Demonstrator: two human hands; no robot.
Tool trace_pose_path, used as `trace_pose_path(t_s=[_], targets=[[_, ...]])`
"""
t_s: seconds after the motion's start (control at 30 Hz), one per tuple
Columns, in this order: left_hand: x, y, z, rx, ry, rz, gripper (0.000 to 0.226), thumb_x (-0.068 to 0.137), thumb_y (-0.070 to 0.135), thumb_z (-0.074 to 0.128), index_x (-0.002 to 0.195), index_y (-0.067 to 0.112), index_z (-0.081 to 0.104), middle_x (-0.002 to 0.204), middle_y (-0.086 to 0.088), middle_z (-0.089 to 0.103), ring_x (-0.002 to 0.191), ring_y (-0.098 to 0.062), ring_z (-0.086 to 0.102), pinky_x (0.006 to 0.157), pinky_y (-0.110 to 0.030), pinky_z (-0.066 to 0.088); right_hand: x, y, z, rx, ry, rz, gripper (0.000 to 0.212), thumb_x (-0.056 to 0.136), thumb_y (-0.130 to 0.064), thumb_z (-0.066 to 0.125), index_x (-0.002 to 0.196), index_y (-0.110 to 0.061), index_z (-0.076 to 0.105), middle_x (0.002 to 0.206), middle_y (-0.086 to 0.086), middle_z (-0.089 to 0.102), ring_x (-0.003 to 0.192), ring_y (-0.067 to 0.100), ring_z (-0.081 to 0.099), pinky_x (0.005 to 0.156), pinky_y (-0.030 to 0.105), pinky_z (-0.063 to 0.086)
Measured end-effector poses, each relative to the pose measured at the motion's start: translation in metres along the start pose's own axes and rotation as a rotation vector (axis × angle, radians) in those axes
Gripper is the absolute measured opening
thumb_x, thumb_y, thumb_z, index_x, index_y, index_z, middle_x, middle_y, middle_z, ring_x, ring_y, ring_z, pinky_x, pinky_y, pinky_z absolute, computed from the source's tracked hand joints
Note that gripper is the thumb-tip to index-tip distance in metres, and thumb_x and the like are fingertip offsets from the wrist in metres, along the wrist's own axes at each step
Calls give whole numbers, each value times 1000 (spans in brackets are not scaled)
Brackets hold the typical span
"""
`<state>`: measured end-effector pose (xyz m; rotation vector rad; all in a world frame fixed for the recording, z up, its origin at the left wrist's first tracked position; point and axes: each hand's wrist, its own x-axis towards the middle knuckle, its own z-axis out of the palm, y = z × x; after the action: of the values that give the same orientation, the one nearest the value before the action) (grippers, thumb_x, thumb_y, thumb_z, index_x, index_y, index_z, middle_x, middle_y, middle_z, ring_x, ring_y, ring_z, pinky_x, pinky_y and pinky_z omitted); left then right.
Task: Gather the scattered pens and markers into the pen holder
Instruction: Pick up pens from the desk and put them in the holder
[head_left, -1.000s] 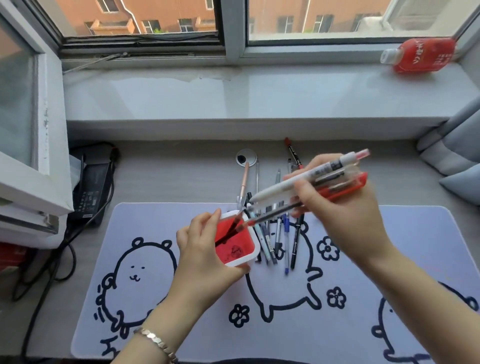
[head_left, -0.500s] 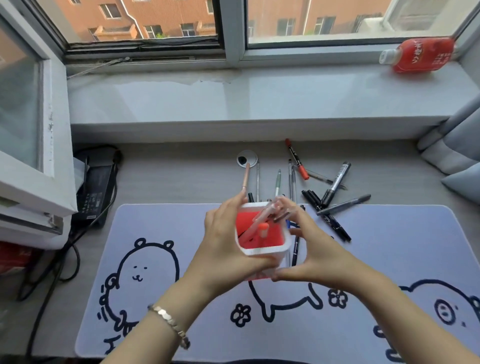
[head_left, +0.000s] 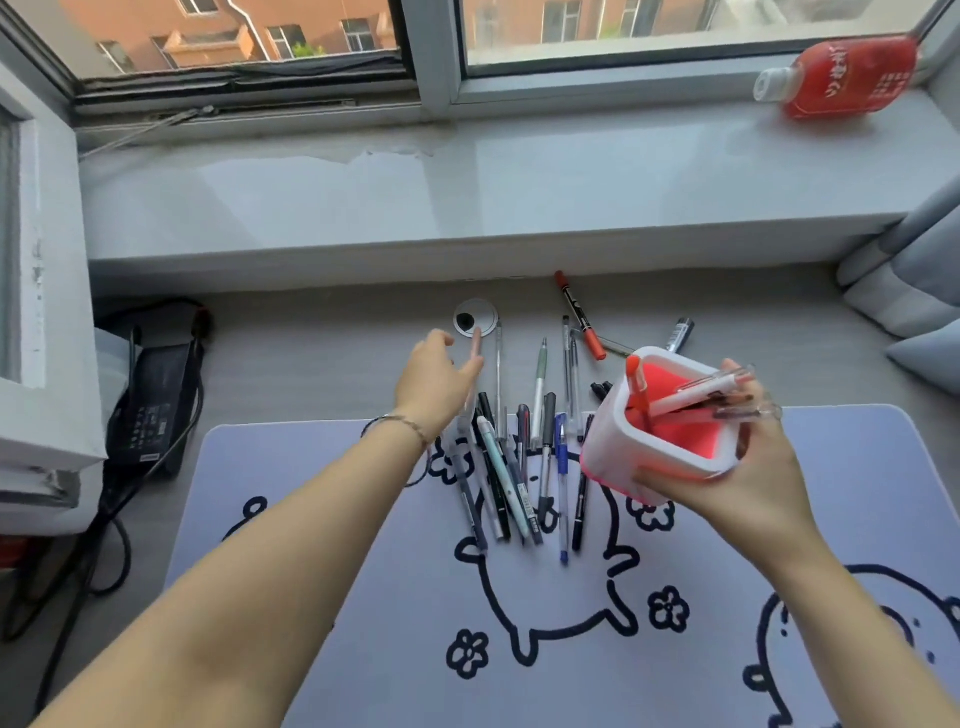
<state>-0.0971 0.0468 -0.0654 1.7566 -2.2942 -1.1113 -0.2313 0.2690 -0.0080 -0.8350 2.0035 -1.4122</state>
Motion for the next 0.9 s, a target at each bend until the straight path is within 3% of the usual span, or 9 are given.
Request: trace_pose_path(t_s=[0.17,0.27,0.33,0.4,0.47,0.53,0.67,0.77,0.9], targets=[[14,-6,23,132,-77,-21,17,89,16,46,98,3,53,102,-18,61,81,-35,62,74,-45,55,-6,8,1,40,-30,31,86,47,-2,86,102,-49,40,102,-27,50,84,-25,53,64,-5,41],[-6,-12,16,84,-3,119,12,93,13,40,94,5,48,96,-13,49,68,-29,52,66,-46,50,-10,9,0,39,-32,41,89,48,0,86,103,-51,38,104,-29,49,87,-25,52,63,-5,41],[-24,-21,7,61,-41,310,9,93,12,40,96,8,48,94,-8,45,67,-21,44,63,-39,46,-14,8,-1,35,-23,41,91,48,1,85,104,-52,36,104,-30,47,86,-28,50,63,-7,39],[-42,-32,-3,147,-163,577,10,92,9,49,100,10,55,97,-6,52,76,-21,51,72,-33,46,-17,6,-1,12,-12,41,93,49,2,85,104,-52,33,102,-33,43,85,-31,47,64,-8,37],[-48,-46,-1,291,-208,816,9,86,7,58,94,10,62,99,-9,62,87,-27,57,89,-38,46,-21,9,-1,1,-16,52,92,49,2,85,109,-47,35,101,-33,42,84,-32,46,63,-9,37],[-48,-58,12,382,-160,888,10,80,6,65,86,14,65,103,-13,64,94,-32,59,97,-45,42,-24,13,-1,-3,-34,68,94,48,0,86,122,-36,39,106,-31,45,87,-29,49,65,-7,39],[-58,-62,31,190,-194,605,19,85,4,59,92,16,72,124,-13,47,112,-31,43,98,-35,40,-29,17,-1,-22,-56,68,100,47,-3,88,132,-21,39,113,-27,48,94,-24,50,70,-6,40],[-71,-50,39,-112,-177,354,16,89,9,54,95,7,69,114,0,40,102,-19,48,96,-32,44,-31,14,0,-19,-46,52,96,48,-2,87,128,-25,40,111,-27,47,92,-27,49,69,-7,39],[-79,-28,50,-130,-10,160,22,80,17,67,99,9,57,107,0,43,97,-19,52,87,-31,46,-33,15,2,-26,-49,51,95,49,-5,87,126,-30,38,112,-24,49,92,-27,49,68,-7,39]])
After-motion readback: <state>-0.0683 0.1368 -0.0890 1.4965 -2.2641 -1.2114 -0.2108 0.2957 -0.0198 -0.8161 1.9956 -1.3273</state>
